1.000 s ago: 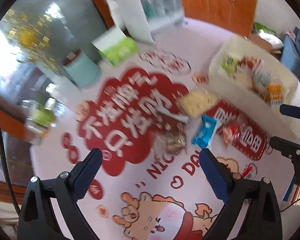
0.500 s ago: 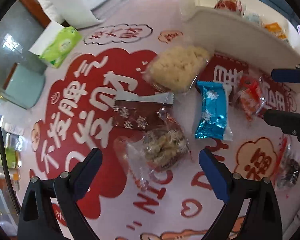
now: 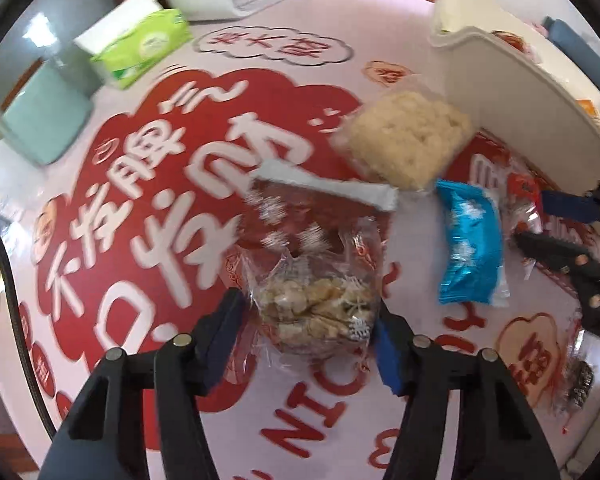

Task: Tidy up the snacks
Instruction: 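Grasp the clear nut-cookie bag with left gripper while right gripper grasps the red bread pack, then carry both packs into the tray and open both grippers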

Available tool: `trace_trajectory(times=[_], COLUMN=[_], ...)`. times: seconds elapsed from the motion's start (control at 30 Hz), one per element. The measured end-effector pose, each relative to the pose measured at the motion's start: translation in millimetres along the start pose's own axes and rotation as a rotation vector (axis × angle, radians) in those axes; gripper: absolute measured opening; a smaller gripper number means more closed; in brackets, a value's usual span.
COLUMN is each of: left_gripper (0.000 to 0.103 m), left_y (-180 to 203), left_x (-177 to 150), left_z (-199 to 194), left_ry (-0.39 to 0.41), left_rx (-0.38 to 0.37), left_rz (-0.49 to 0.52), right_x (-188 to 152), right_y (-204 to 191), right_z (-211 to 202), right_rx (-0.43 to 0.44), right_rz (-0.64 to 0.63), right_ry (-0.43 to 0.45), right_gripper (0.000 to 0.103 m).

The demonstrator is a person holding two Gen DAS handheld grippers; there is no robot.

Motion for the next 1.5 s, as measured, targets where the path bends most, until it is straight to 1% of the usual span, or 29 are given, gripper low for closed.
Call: trace_trajectory(times=[0.03, 0.1, 0.13, 0.17, 0.2, 0.23, 0.27, 0.43, 0.57, 0.6, 0.67, 0.73, 0.8, 0.93, 1.0, 1.1, 1.13, 1.2, 1.3, 1.4, 1.5], left_gripper=[0.054, 0.052, 0.051, 0.051, 0.051, 0.051, 0.051, 0.050, 0.051, 0.051, 0.051, 0.051, 0.051, 0.051, 0.051, 0.051, 0.051, 0.051, 0.051, 0.051, 0.051], left_y=[-1, -2, -2, -2, 0, 1, 3, 16, 27, 29, 35, 39, 41, 45, 47, 47, 46, 44, 43, 45, 48], left_x=[-3, -8, -12, -14, -18, -21, -25, -41, -58, -61, -67, -75, -80, -91, -94, -98, -99, -99, -98, -96, -94], left_z=[-2, -6, -9, -12, -17, -22, -28, -59, -81, -84, -88, -93, -95, -95, -93, -90, -90, -89, -86, -85, -85], left_ry=[0.006, 0.011, 0.014, 0.019, 0.023, 0.025, 0.027, 0.064, 0.075, 0.075, 0.074, 0.071, 0.065, 0.045, 0.036, 0.026, 0.025, 0.026, 0.026, 0.025, 0.026], left_rx=[0.010, 0.022, 0.016, 0.014, 0.020, 0.027, 0.032, 0.017, -0.013, -0.019, -0.032, -0.037, -0.049, -0.060, -0.056, -0.059, -0.062, -0.066, -0.077, -0.083, -0.088], left_rz=[-0.013, -0.038, -0.057, -0.074, -0.091, -0.106, -0.126, -0.224, -0.298, -0.310, -0.334, -0.360, -0.384, -0.414, -0.414, -0.426, -0.431, -0.442, -0.451, -0.452, -0.452], right_x=[0, -1, -1, -1, 0, 0, -2, -11, -13, -11, -6, 2, 10, 27, 35, 40, 40, 38, 37, 37, 37], right_y=[-1, -1, 0, 0, 0, -2, -2, 2, 11, 13, 17, 18, 16, 7, 6, 5, 4, 3, -1, -3, -7], right_z=[-1, -3, -4, -6, -9, -10, -11, -19, -29, -29, -31, -29, -27, -21, -15, 0, 8, 14, 19, 23, 25], right_rx=[0.000, 0.007, 0.013, 0.019, 0.030, 0.055, 0.074, 0.118, 0.136, 0.136, 0.148, 0.141, 0.119, 0.111, 0.087, 0.062, 0.043, 0.028, 0.003, -0.028, -0.059], right_rz=[-0.003, -0.007, -0.006, -0.005, -0.008, -0.011, -0.008, 0.014, 0.031, 0.037, 0.046, 0.046, 0.037, 0.020, 0.025, 0.038, 0.031, 0.027, 0.012, -0.003, -0.041], right_ry=[0.004, 0.008, 0.010, 0.012, 0.026, 0.017, 0.001, -0.010, -0.008, -0.008, 0.003, 0.020, 0.044, 0.082, 0.093, 0.072, 0.049, 0.040, 0.045, 0.056, 0.076], right_gripper=[0.041, 0.039, 0.037, 0.031, 0.004, 0.000, 0.000, 0.000, 0.001, 0.002, 0.011, 0.036, 0.044, 0.046, 0.048, 0.049, 0.053, 0.060, 0.064, 0.065, 0.061])
Point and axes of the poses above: each gripper's, at about its wrist camera, not at the fingertips, and z roughly the way its jaws point, y to its right, x to its top, the point moved 6 cm from there along z, roughly the way its jaws point
